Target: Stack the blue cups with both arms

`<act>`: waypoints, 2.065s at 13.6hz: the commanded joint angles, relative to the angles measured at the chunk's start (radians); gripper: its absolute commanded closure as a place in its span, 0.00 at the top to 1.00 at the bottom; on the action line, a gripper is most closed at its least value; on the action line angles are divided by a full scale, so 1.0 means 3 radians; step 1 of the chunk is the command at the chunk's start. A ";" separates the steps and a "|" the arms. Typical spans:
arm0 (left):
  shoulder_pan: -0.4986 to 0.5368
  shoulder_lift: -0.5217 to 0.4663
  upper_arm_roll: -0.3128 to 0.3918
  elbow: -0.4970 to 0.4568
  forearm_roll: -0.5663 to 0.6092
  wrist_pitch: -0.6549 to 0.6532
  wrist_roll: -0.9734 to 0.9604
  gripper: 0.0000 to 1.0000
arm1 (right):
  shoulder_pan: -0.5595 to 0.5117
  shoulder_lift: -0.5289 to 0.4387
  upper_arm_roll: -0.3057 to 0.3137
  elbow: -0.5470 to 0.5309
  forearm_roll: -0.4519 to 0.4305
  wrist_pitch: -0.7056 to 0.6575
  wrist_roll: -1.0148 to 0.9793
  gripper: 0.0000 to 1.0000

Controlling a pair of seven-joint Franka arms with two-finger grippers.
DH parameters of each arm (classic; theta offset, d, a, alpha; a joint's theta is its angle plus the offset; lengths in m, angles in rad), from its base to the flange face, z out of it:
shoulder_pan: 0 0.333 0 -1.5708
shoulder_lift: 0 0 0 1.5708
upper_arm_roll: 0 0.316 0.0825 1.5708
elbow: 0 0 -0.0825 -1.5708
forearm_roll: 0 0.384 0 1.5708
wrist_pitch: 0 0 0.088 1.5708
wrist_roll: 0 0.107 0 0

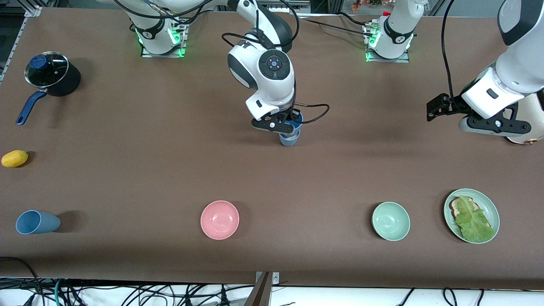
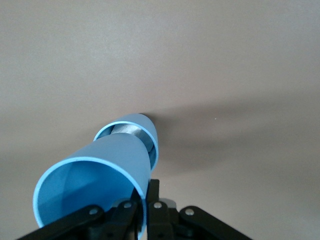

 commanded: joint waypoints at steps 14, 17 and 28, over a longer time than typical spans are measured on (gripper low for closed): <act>-0.0013 0.0040 -0.0009 0.0092 -0.0040 -0.0038 -0.0020 1.00 | -0.0507 -0.0297 -0.0027 0.0074 -0.0009 -0.0301 -0.0816 1.00; -0.0013 0.0035 -0.0009 0.0092 -0.0045 -0.0038 -0.0015 1.00 | -0.0875 -0.0547 -0.0123 0.0064 -0.0004 -0.0704 -0.1506 1.00; -0.0003 0.0040 -0.0004 0.0087 -0.0045 -0.0048 -0.0010 1.00 | -0.1668 -0.2030 -0.0594 -0.1187 0.0098 -0.0969 -0.2863 1.00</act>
